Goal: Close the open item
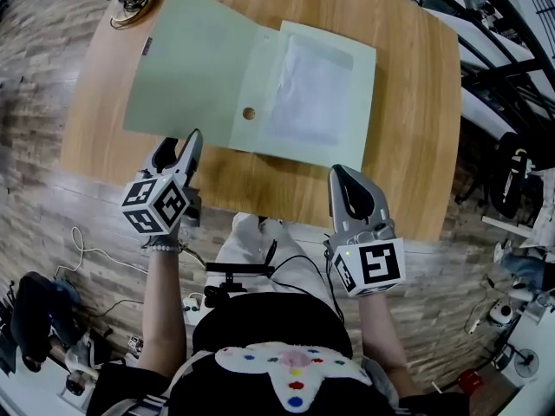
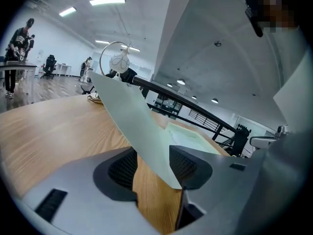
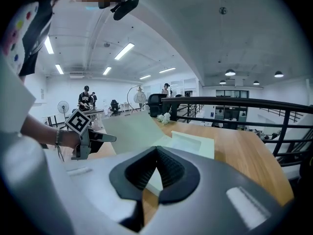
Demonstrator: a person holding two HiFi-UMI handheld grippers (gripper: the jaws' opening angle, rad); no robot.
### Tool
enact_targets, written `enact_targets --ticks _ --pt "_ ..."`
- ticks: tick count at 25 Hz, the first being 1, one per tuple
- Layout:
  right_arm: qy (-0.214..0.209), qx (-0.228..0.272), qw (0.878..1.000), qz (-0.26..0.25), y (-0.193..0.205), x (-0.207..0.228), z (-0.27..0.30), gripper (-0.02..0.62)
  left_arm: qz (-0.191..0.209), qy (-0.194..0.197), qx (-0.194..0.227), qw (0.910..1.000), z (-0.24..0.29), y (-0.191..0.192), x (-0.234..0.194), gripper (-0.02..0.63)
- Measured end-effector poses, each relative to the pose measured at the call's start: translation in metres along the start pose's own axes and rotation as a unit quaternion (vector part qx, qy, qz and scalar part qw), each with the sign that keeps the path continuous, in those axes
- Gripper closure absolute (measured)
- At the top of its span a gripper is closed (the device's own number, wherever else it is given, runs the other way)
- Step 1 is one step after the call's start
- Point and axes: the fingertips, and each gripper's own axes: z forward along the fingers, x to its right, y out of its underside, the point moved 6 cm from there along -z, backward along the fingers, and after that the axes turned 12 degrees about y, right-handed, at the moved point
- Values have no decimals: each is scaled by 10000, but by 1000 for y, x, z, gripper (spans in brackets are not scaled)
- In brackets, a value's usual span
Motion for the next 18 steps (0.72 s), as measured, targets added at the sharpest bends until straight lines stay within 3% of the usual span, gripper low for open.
enact_targets --ticks 2,9,18 --pt "29 -2 10000 25 1 0 0 586 45 -23 12 10000 1 -2 -1 411" --pt "81 3 9999 66 5 0 -2 586 430 -151 130 9989 -1 -10 7 541" --pt "366 119 9989 251 1 7 -15 586 1070 -1 98 9942 -2 -22 43 563"
